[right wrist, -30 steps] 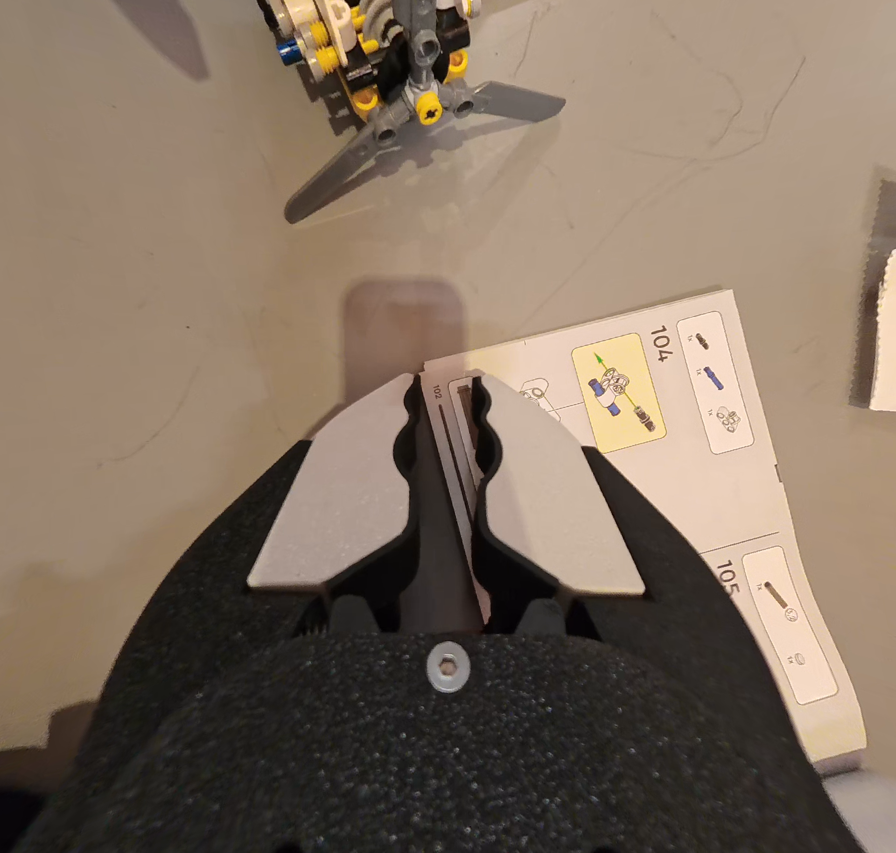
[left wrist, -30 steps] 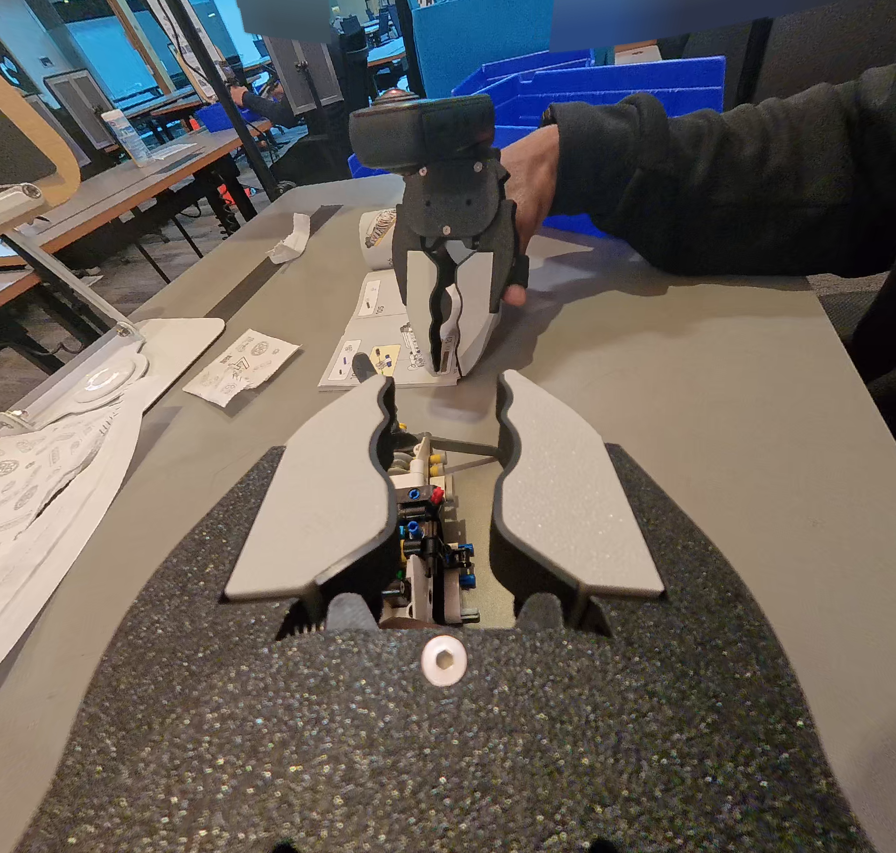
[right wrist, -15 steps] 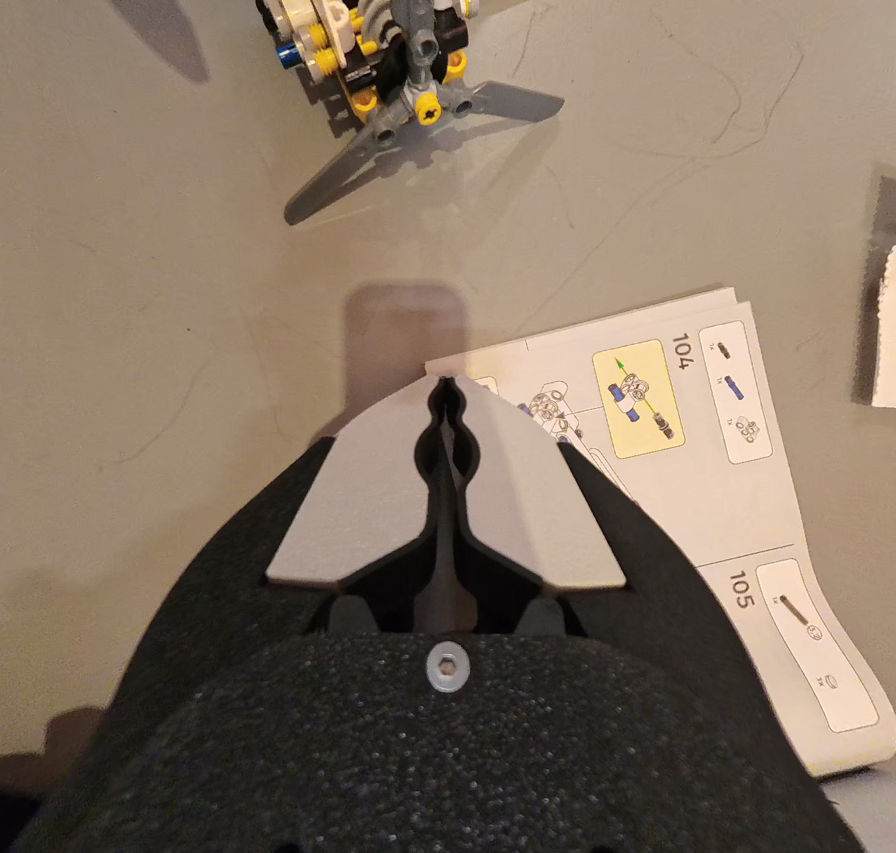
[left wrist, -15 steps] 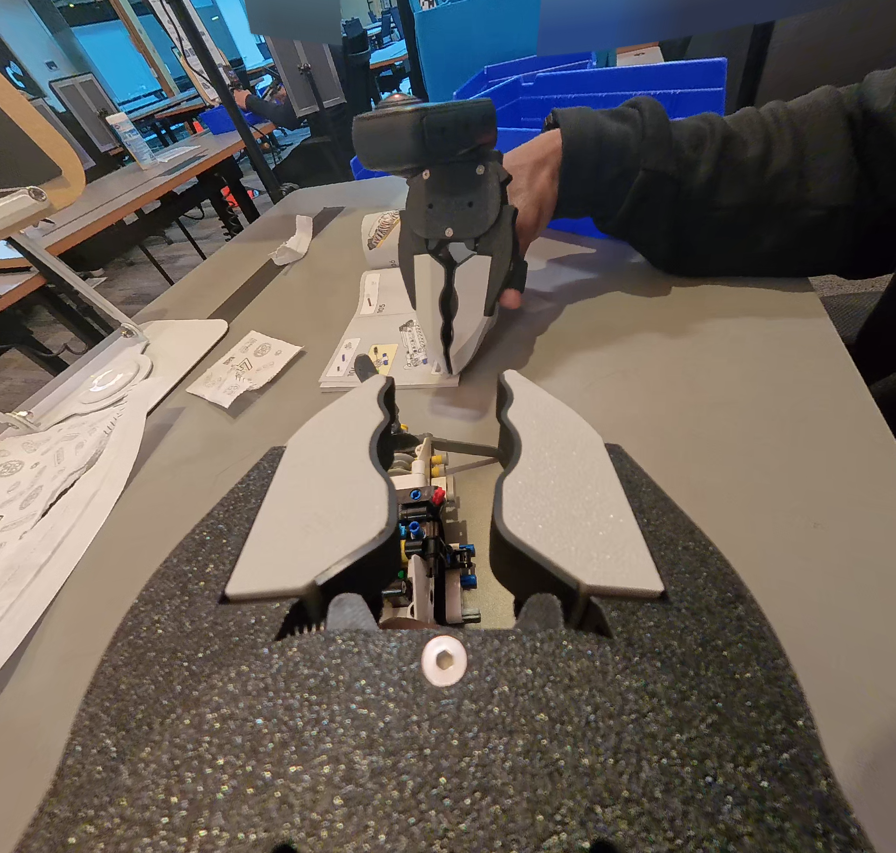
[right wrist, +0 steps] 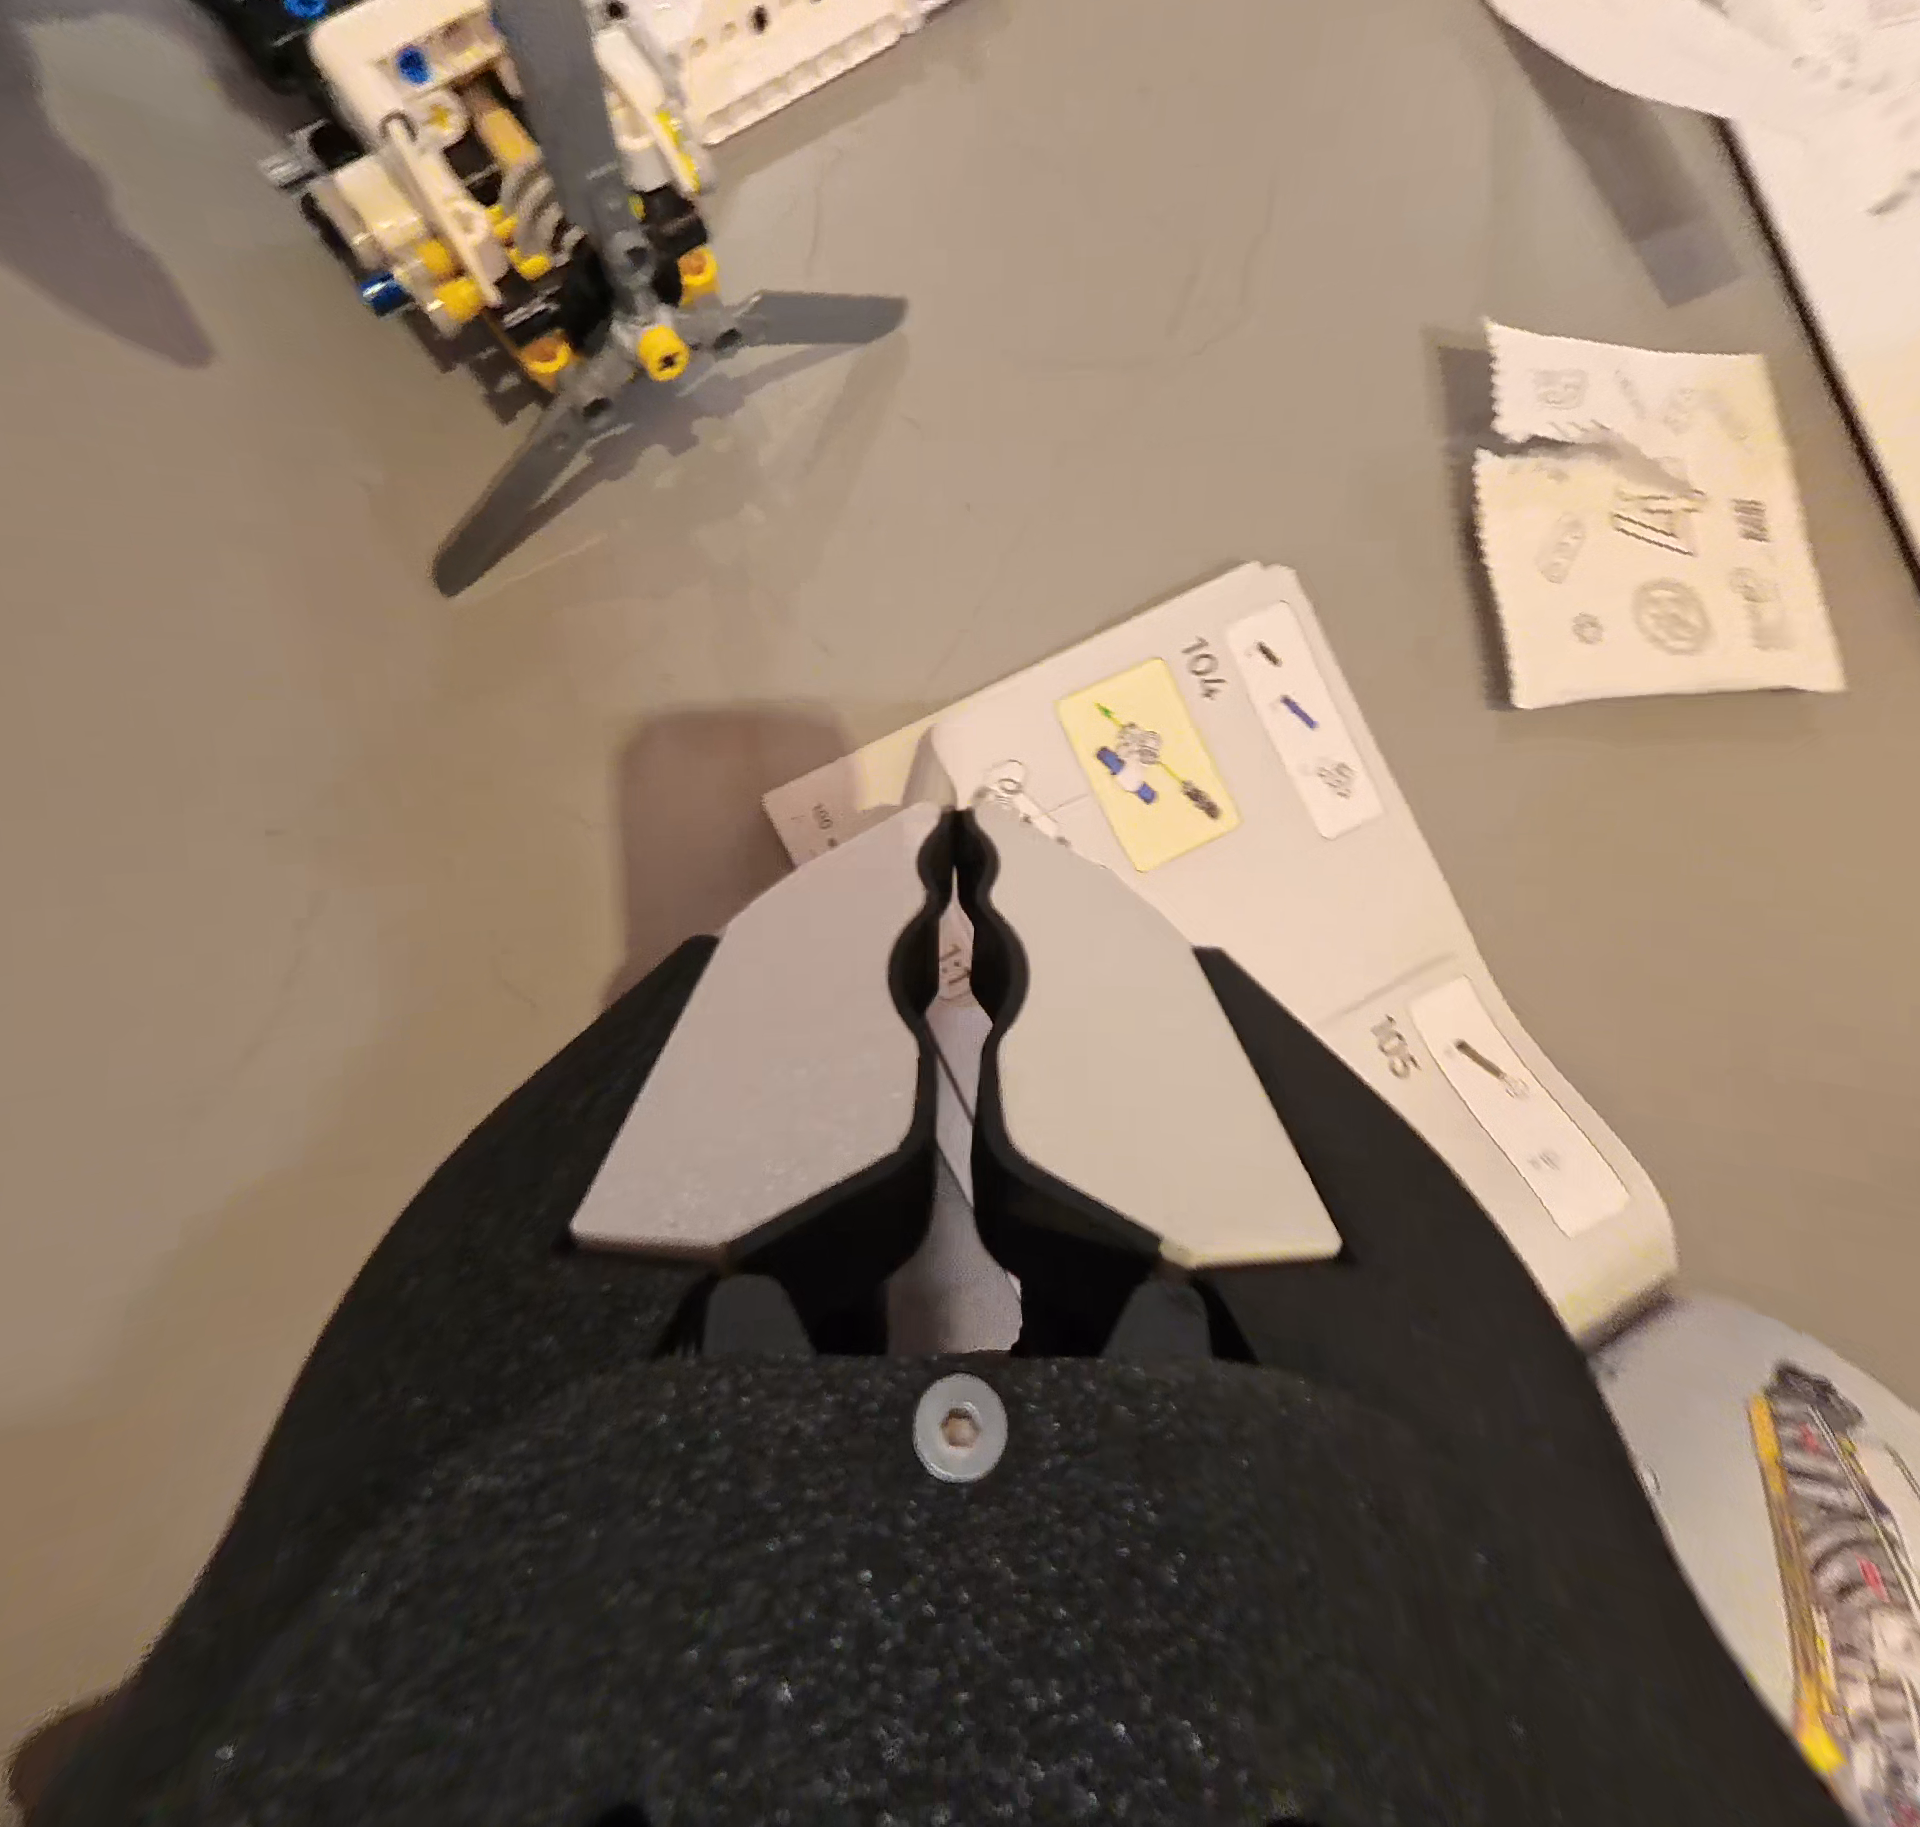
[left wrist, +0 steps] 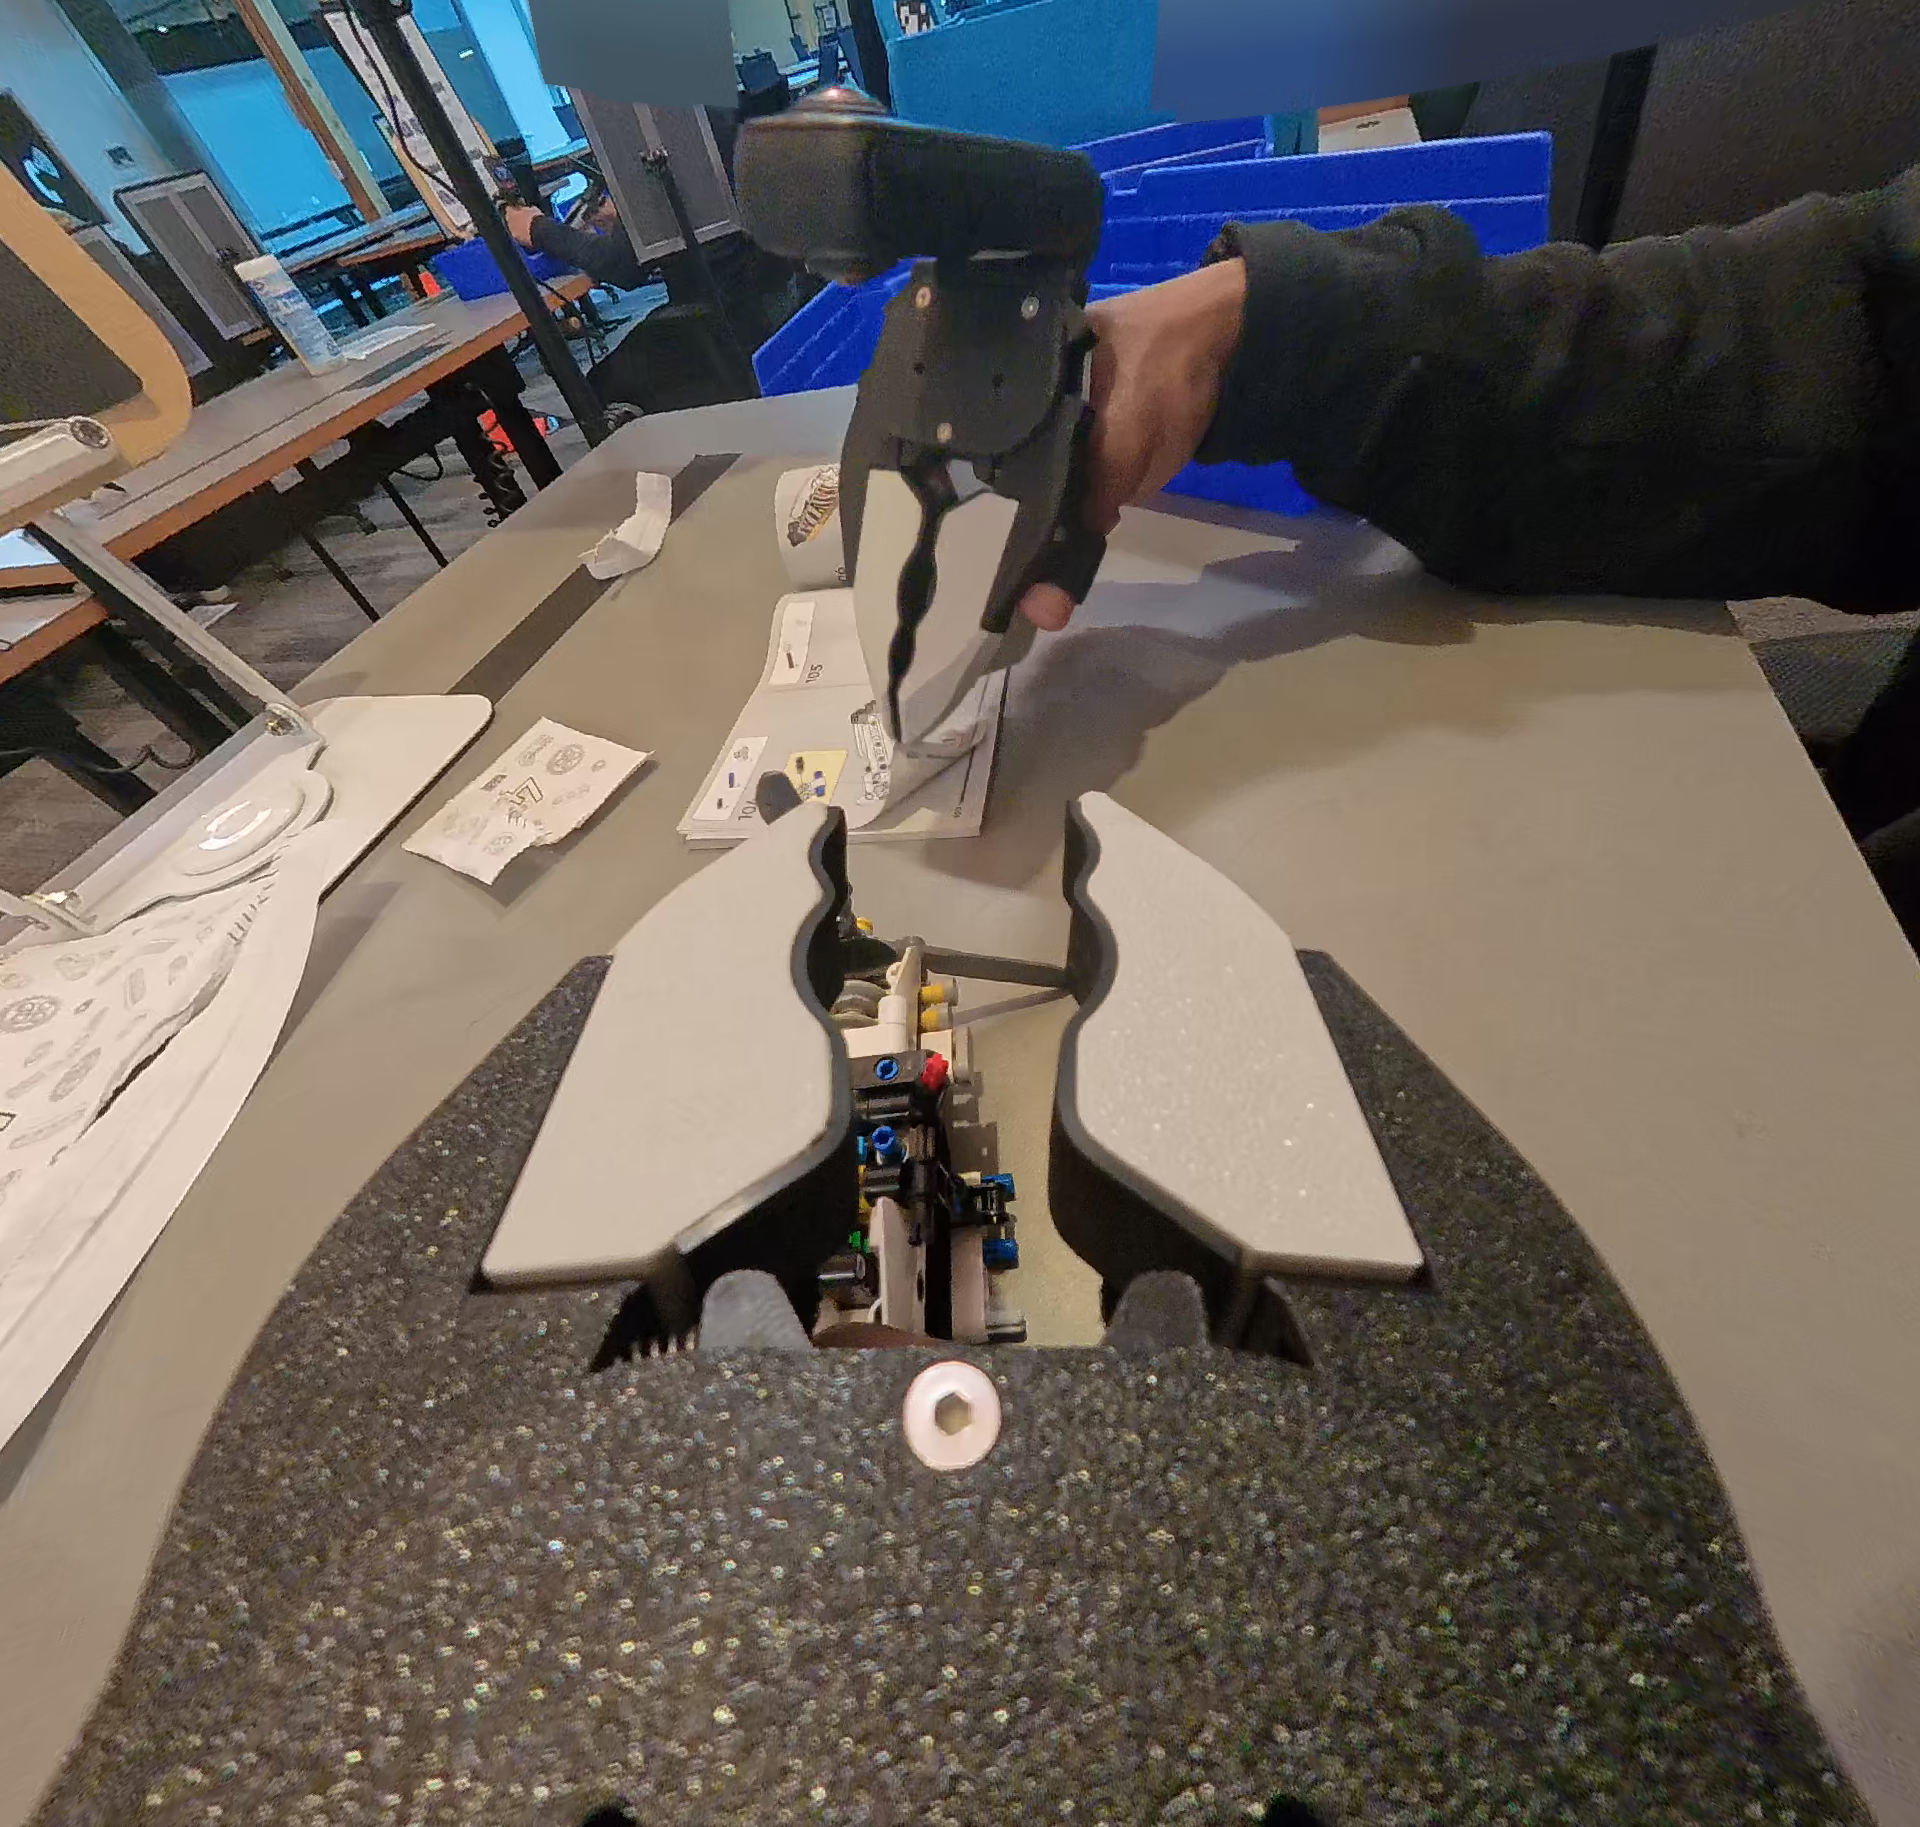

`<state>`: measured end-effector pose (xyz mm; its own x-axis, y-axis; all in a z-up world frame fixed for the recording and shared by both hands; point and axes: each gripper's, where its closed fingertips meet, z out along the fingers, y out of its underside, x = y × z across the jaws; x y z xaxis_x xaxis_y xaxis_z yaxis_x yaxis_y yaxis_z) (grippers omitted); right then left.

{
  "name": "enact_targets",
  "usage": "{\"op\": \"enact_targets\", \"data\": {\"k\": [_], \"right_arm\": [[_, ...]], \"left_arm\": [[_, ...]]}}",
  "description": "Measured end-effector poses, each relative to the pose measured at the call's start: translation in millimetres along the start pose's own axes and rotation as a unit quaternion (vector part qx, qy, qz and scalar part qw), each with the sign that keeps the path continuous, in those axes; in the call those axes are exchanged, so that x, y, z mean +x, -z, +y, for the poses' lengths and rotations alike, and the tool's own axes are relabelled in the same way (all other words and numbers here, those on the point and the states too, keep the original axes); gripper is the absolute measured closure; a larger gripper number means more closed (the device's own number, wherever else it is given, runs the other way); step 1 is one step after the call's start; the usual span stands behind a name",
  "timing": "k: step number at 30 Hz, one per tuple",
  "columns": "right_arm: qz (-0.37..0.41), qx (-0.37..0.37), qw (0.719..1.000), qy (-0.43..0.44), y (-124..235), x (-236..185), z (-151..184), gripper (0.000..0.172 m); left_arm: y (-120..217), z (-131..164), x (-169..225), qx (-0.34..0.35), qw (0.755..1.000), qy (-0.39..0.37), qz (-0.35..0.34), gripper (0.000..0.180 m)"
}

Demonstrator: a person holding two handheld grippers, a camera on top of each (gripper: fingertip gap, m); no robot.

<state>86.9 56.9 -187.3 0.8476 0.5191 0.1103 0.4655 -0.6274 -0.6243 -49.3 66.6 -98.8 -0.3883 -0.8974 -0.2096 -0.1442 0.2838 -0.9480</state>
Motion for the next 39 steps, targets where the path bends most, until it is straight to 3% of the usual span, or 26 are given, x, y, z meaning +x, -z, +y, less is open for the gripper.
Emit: {"op": "enact_targets", "data": {"k": [6, 10, 18, 25, 30, 39], "right_arm": [[0.077, 0.025, 0.994, -0.067, 21.9, 22.5, -0.8, 0.172], [0.116, 0.022, 0.987, -0.106, 32.9, 34.8, 10.8, 0.172], [0.187, 0.044, 0.967, -0.171, 63.4, 54.3, 21.5, 0.172], [0.242, 0.075, 0.944, -0.213, 93.6, 67.7, 26.4, 0.172], [0.291, 0.091, 0.922, -0.236, 121.3, 77.8, 31.9, 0.172], [0.388, 0.063, 0.887, -0.241, 172.2, 96.2, 53.7, 0.172]], "left_arm": [[-5.7, -10.5, 7.4, 0.016, 1.0, 0.009, 0.001, 0.139], [-21.4, -28.7, 13.6, 0.029, 0.997, 0.061, -0.027, 0.142], [-103.9, -15.8, 36.5, -0.082, 0.976, 0.188, -0.07, 0.143], [-170.8, 8.3, 5.0, -0.147, 0.949, 0.24, -0.143, 0.132], [-207.1, 27.2, 0.1, -0.179, 0.932, 0.295, -0.115, 0.125], [-251.5, 13.3, 1.6, -0.183, 0.946, 0.264, -0.042, 0.117]]}}
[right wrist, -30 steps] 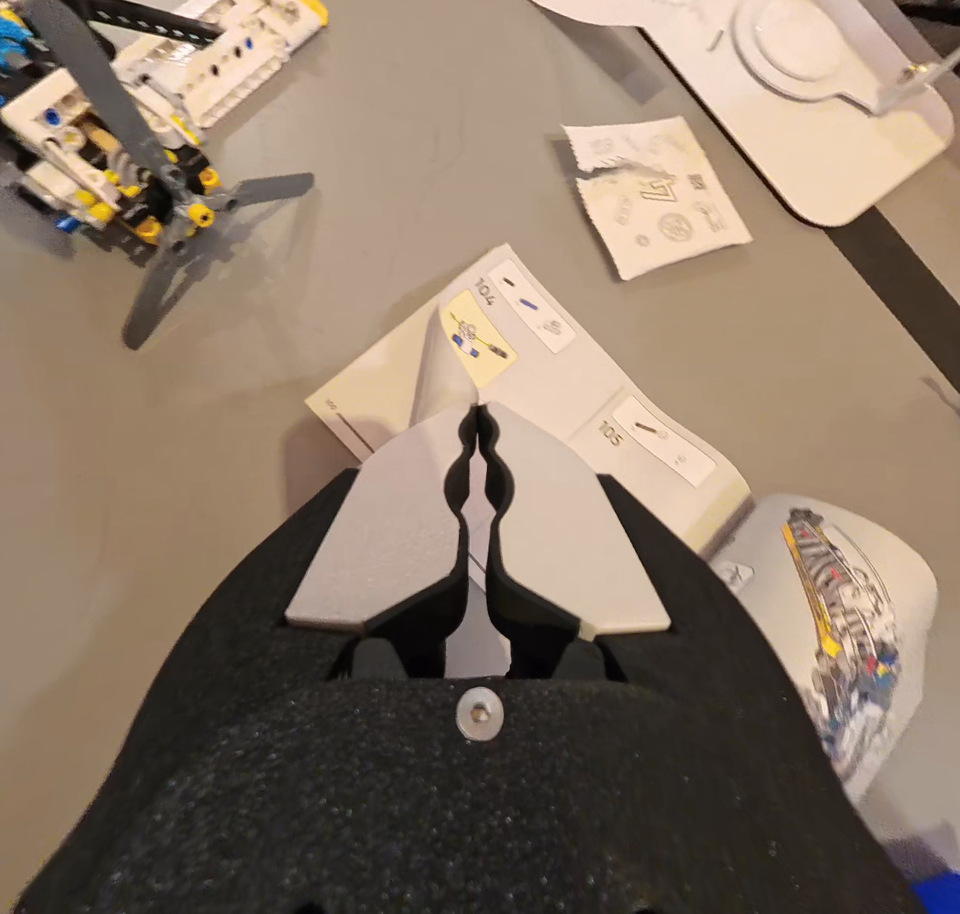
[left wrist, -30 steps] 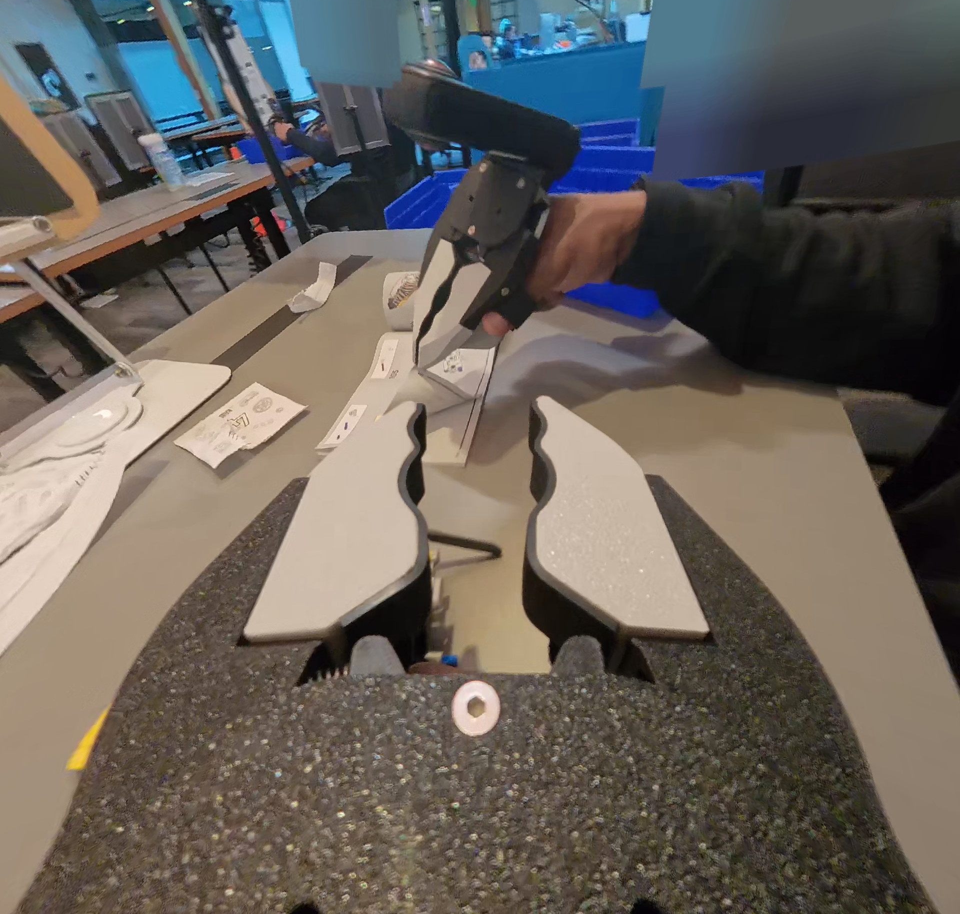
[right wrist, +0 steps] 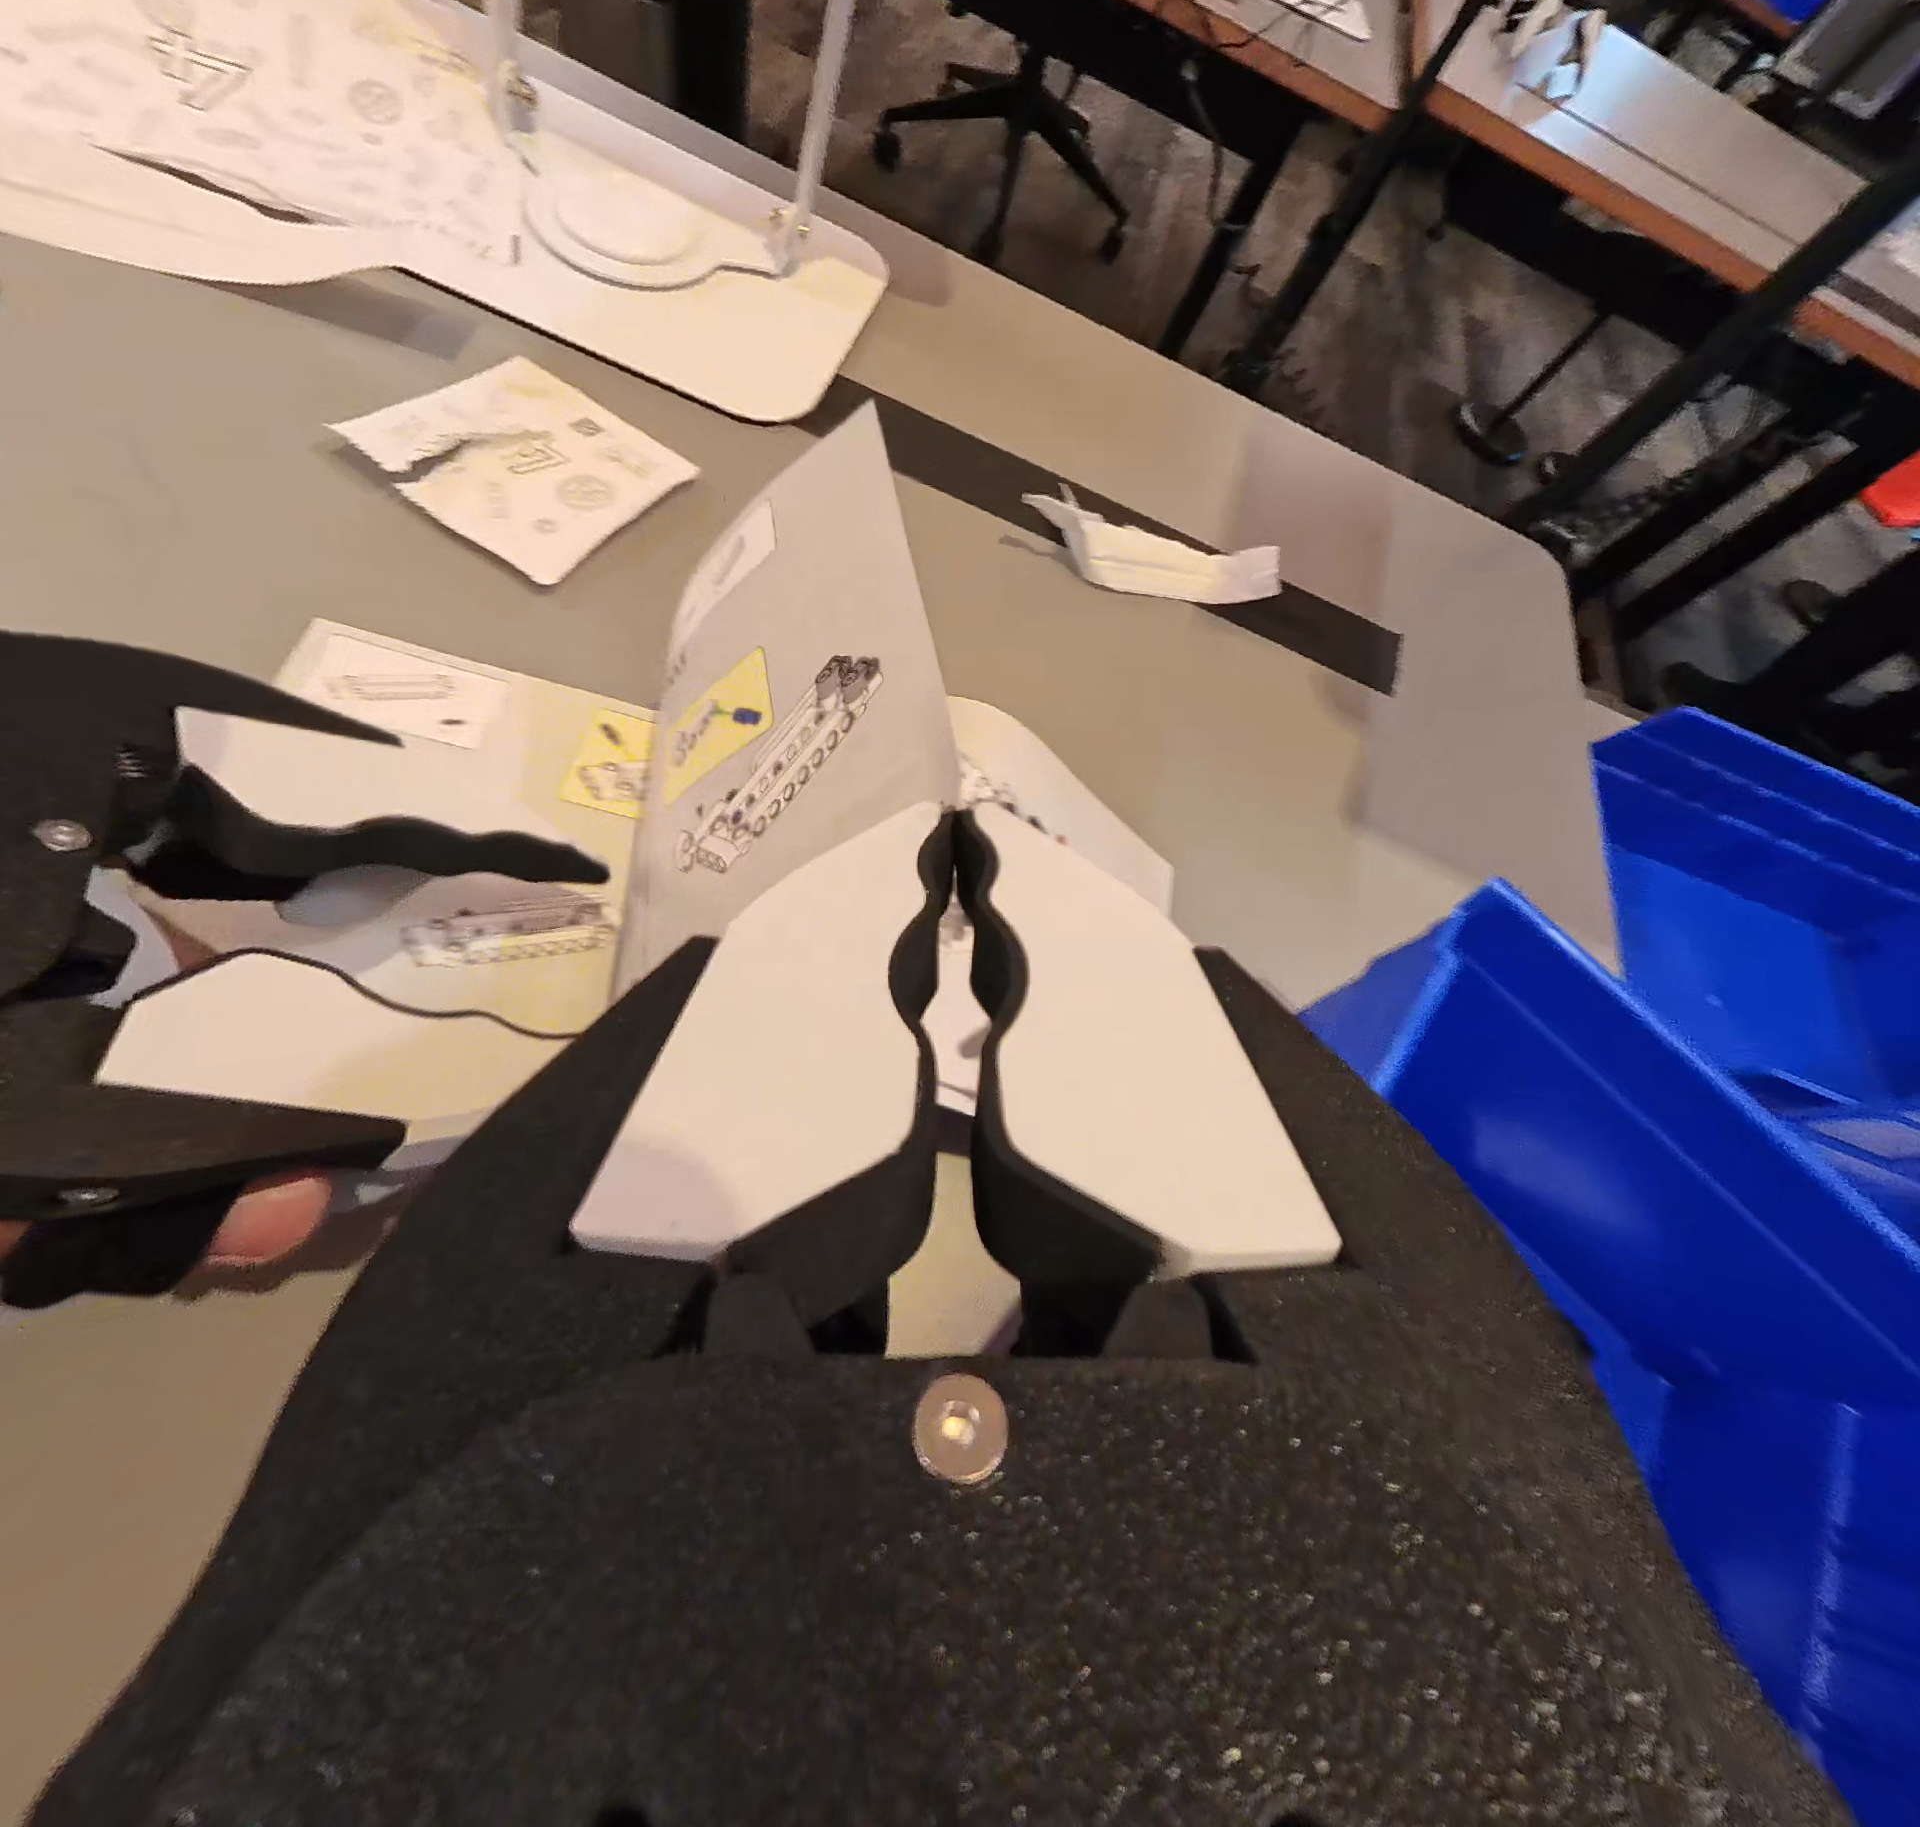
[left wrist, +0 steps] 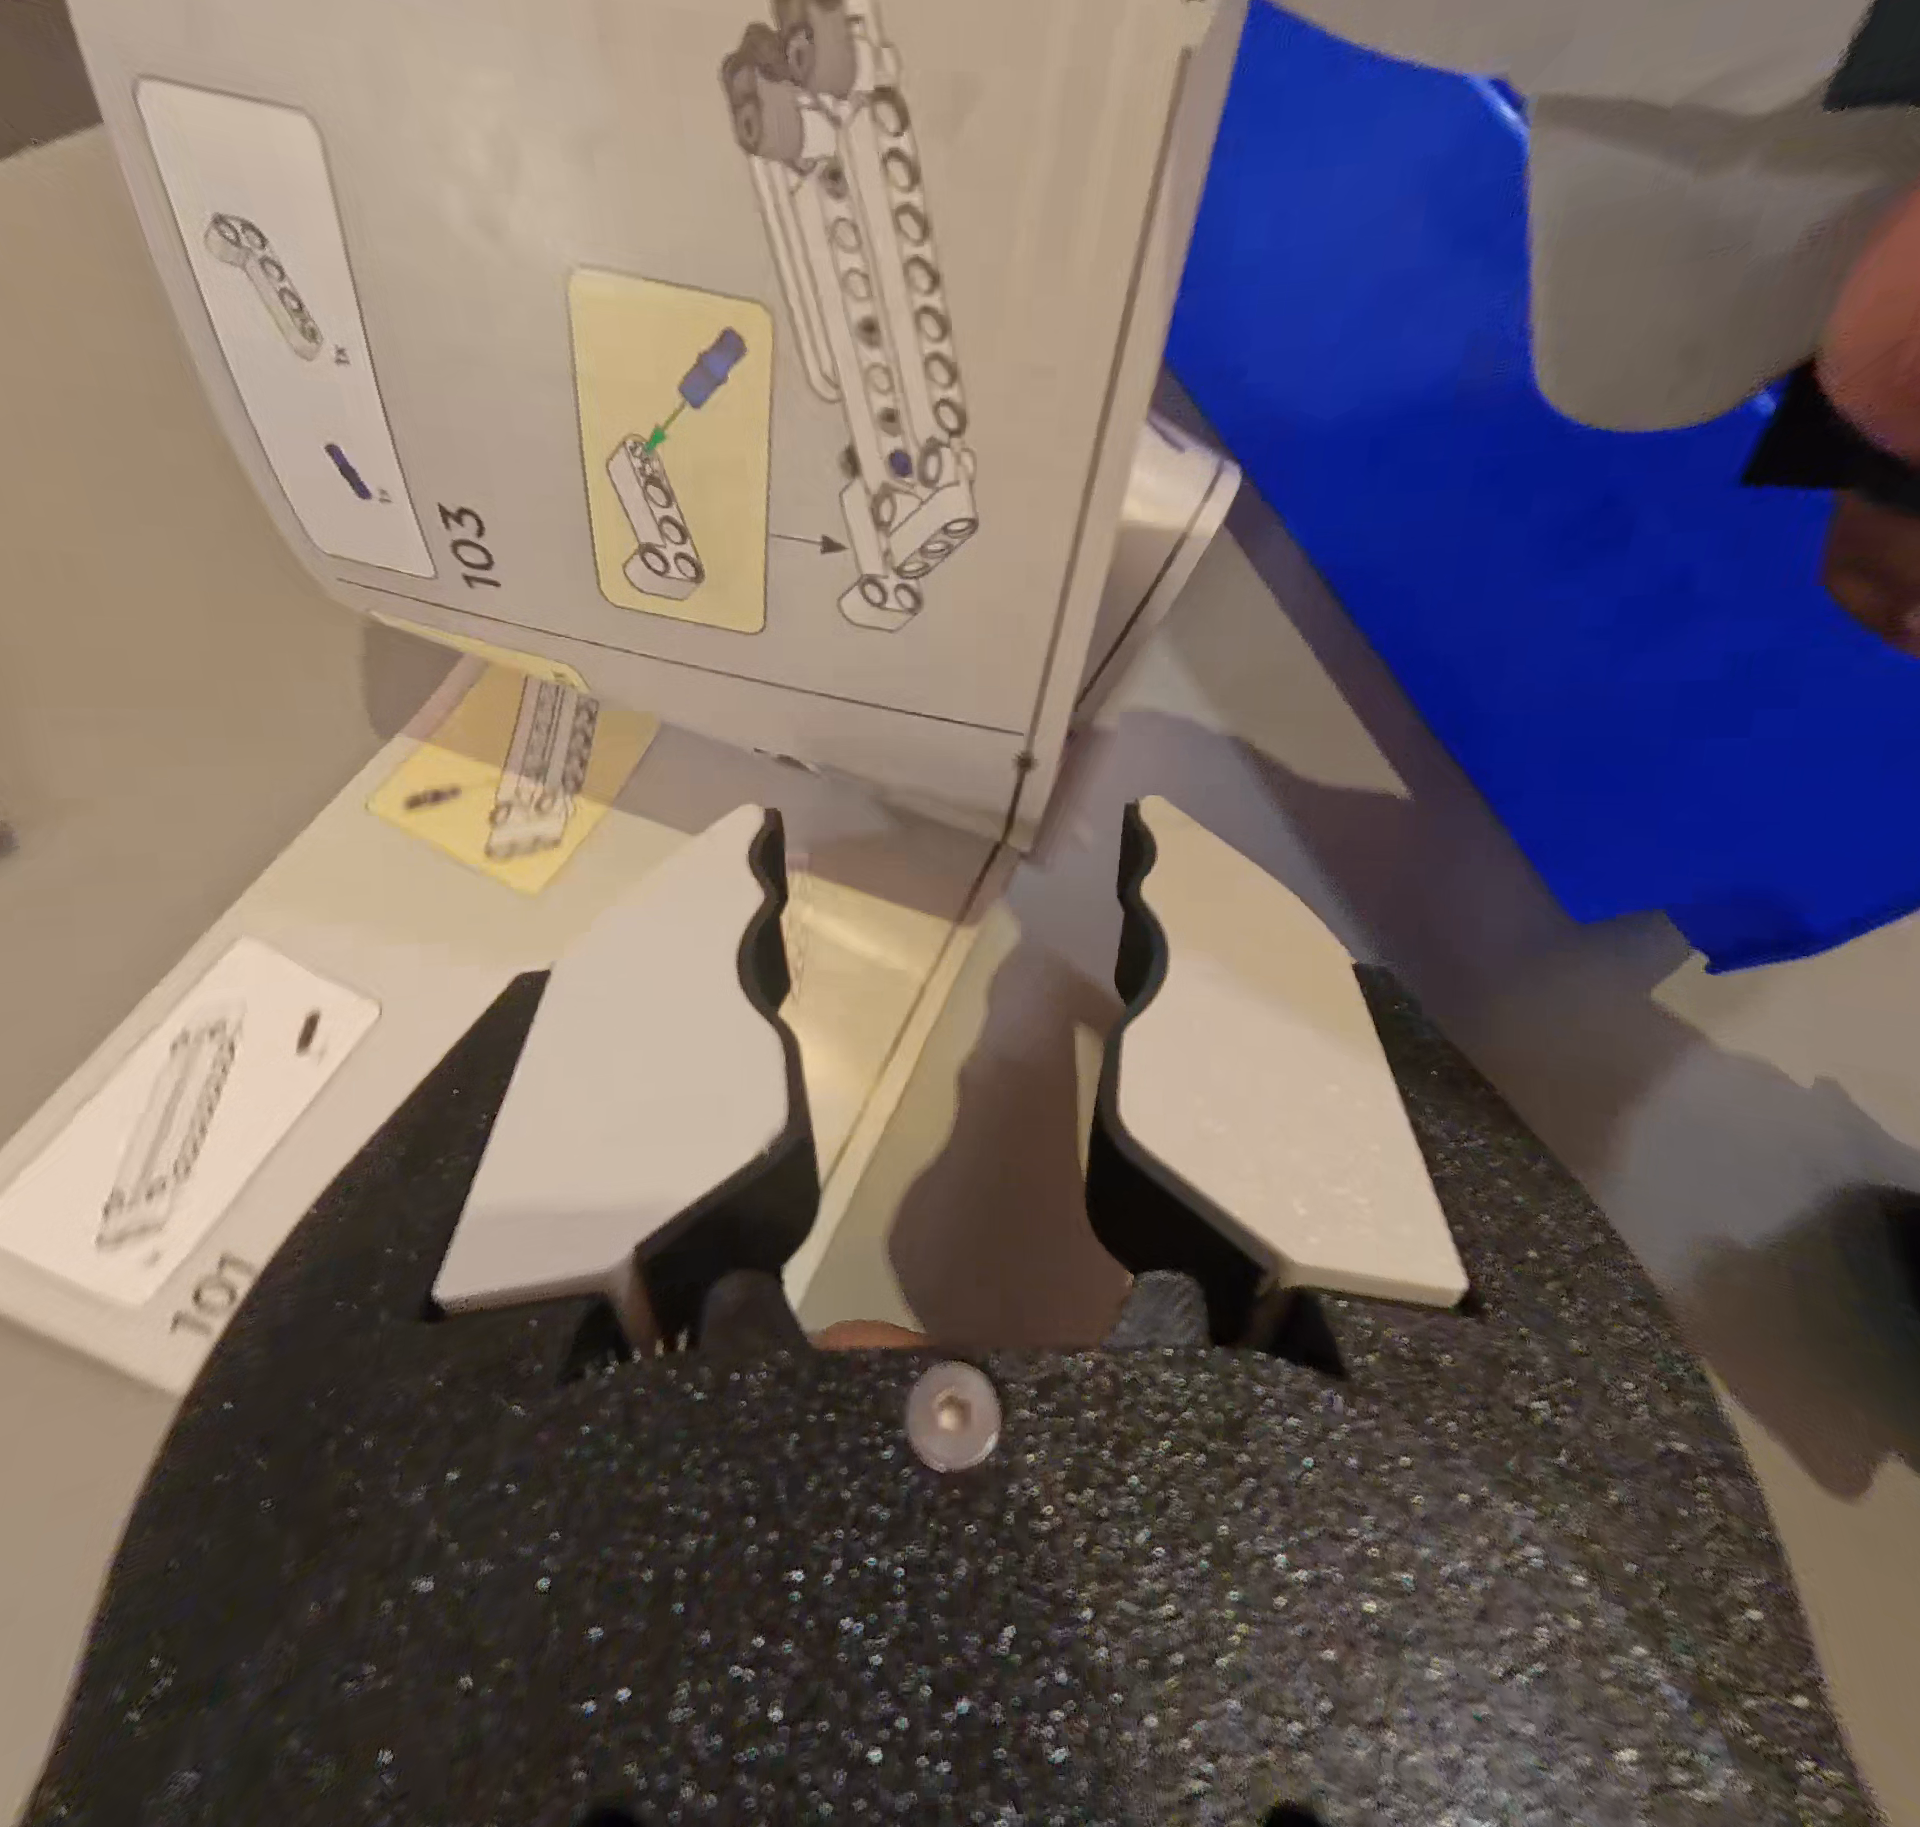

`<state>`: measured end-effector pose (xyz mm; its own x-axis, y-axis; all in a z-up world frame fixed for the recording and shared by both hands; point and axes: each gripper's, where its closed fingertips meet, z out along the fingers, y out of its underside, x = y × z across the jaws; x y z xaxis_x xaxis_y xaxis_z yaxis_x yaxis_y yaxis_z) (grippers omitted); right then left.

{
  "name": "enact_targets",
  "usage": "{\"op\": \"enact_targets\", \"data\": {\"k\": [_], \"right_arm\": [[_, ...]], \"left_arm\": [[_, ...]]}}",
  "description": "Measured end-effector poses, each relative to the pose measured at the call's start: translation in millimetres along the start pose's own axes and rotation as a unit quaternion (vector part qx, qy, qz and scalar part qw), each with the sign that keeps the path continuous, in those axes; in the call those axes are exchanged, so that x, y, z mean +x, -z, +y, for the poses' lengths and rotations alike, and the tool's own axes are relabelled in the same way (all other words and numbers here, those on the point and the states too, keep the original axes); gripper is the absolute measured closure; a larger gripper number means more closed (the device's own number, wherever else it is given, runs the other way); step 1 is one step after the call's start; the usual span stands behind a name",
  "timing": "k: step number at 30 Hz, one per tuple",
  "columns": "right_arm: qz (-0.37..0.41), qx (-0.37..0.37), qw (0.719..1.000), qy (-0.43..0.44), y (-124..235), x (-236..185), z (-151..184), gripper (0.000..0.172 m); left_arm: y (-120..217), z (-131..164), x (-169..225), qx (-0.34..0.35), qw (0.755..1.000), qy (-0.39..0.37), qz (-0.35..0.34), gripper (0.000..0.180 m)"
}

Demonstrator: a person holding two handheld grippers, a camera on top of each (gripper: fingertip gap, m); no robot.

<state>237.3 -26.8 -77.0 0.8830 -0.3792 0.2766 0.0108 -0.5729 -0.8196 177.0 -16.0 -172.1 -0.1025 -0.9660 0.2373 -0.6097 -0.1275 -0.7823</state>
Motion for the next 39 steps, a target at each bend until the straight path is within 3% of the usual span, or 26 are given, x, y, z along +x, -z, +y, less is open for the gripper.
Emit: {"op": "enact_targets", "data": {"k": [7, 11, 14, 18, 22, 29, 39], "right_arm": [[0.079, -0.037, 0.996, 0.007, 16.0, 58.0, 20.9, 0.171], [0.087, -0.054, 0.995, 0.007, 32.1, 74.1, 35.4, 0.155], [0.078, -0.051, 0.995, 0.026, 51.1, 61.9, 40.8, 0.148], [0.042, -0.054, 0.995, 0.075, 66.1, 15.6, 53.0, 0.148], [0.035, -0.055, 0.992, 0.108, 71.8, -10.4, 67.0, 0.148], [0.02, -0.012, 0.994, 0.103, 91.1, -13.5, 66.5, 0.148], [-0.006, -0.007, 0.989, 0.146, 93.9, -39.3, 78.9, 0.148]], "left_arm": [[-29.9, -28.5, 18.3, 0.007, 0.998, -0.031, 0.052, 0.117], [-45.3, -37.7, 26.6, 0.005, 0.996, -0.042, 0.074, 0.117], [-50.9, -40.6, 27.8, 0.008, 0.996, -0.049, 0.078, 0.117], [-46.5, -37.3, 25.5, 0.013, 0.995, -0.059, 0.079, 0.117], [-40.1, -28.2, 16.7, 0.01, 0.995, -0.08, 0.05, 0.117], [-29.7, -18.8, 16.4, 0.013, 0.991, -0.133, -0.02, 0.117], [-58.9, -10.0, -9.9, -0.054, 0.972, -0.158, -0.169, 0.113]]}}
